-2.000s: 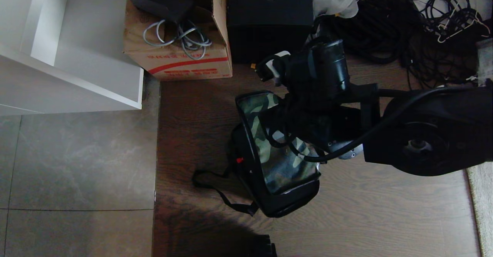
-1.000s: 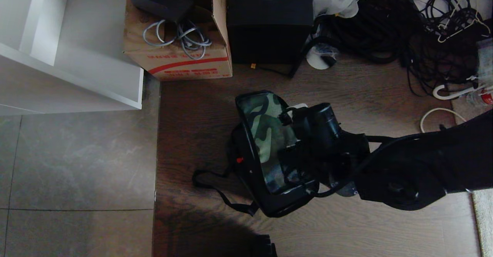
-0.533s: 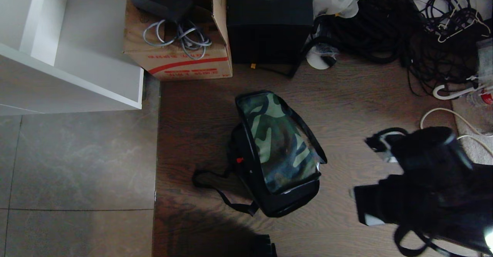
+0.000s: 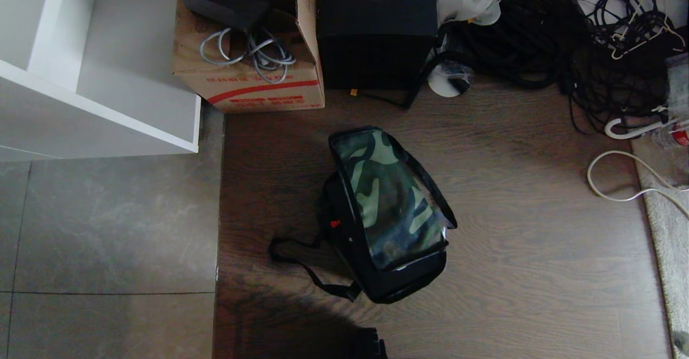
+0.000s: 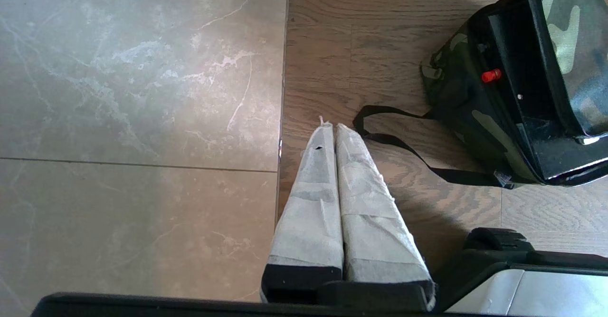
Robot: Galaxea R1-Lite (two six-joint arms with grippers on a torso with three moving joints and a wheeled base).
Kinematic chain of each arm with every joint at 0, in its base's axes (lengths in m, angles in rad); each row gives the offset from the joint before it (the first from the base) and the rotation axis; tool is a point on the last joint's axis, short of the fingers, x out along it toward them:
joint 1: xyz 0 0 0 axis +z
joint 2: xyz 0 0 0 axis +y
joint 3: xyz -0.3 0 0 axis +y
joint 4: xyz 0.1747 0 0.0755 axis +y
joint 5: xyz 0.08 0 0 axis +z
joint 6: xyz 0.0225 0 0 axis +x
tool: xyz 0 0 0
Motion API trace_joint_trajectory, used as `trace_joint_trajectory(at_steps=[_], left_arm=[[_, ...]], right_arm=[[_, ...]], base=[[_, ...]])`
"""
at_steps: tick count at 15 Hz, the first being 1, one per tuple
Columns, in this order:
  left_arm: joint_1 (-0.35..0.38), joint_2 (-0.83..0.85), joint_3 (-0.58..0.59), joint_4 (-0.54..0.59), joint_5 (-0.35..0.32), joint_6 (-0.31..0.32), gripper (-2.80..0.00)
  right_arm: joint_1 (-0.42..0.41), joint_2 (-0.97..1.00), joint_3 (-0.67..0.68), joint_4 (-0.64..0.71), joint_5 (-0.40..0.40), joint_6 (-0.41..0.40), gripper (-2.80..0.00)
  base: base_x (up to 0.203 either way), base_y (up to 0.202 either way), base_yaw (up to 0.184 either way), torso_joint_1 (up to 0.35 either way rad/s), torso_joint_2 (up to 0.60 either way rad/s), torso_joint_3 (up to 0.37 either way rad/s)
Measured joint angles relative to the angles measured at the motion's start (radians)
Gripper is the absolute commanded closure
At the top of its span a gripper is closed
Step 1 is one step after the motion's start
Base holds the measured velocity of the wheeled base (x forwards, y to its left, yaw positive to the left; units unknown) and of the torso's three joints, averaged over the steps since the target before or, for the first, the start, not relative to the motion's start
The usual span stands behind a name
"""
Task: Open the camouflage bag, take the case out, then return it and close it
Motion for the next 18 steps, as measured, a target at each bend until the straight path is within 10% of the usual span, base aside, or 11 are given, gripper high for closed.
trace_joint_trajectory(at_steps=[5,18], left_arm=[[0.001,0.0,0.0,0.0,0.0,0.0,0.0],[0.0,0.0,0.0,0.001,-0.001,0.013,0.0]], right_arm=[[-0.175,-0.382,0.319,-0.214,0.067,-0.087,0.0],[-0.205,-0.568,0.341,-0.232,0.079,-0.124,0.0]], base=[[0.0,0.0,0.0,0.0,0.0,0.0],[0.0,0.0,0.0,0.0,0.0,0.0]])
